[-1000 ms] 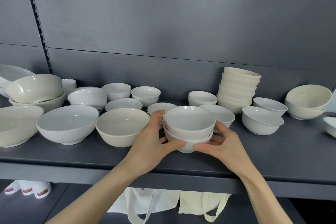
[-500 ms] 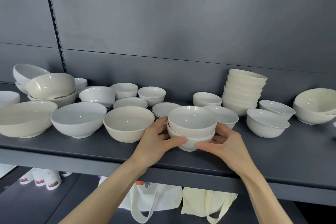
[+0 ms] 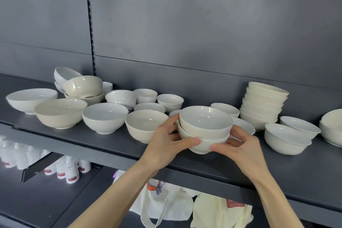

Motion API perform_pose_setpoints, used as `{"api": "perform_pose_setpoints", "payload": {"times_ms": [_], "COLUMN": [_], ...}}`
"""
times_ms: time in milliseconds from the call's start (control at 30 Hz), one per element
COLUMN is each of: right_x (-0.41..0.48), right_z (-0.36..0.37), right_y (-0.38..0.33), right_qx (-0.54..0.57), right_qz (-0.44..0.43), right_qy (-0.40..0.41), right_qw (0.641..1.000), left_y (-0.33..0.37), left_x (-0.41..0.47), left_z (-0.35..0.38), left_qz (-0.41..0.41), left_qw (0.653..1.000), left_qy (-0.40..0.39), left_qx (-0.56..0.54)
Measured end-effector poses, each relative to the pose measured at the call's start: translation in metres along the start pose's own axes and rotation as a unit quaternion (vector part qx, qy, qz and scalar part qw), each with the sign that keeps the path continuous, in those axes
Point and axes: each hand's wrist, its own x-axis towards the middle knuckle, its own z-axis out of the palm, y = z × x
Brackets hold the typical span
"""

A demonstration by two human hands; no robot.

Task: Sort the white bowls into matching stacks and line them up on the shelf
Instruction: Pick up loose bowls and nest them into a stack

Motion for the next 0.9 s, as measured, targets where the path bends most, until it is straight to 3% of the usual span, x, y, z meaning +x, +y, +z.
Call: {"api": "perform_pose_setpoints", "payload": {"times_ms": [300, 600, 900], "right_x": [0.019, 0.047, 0.072], "right_z": [0.035, 0.127, 0.226], "right_y": [-0.037, -0.066, -0.078], "right_qx": [0.021, 0.036, 0.022], "right_qz": [-0.034, -0.047, -0.014], "right_qy": [-0.042, -0.092, -0.095], "right_qw": [0.998, 0.994, 0.995], "left_y": [0.033, 0.054, 0.048], "left_x": [-0.007, -0.012, 0.009], "left_z": [-0.04, -0.136, -0.245], "left_qz": [0.039, 0.058, 0.036], "left_qw": [0.998, 0.992, 0.994], "left_qy": [0.043, 0.099, 0.076], "left_qx": [0.013, 0.057, 0.063]}}
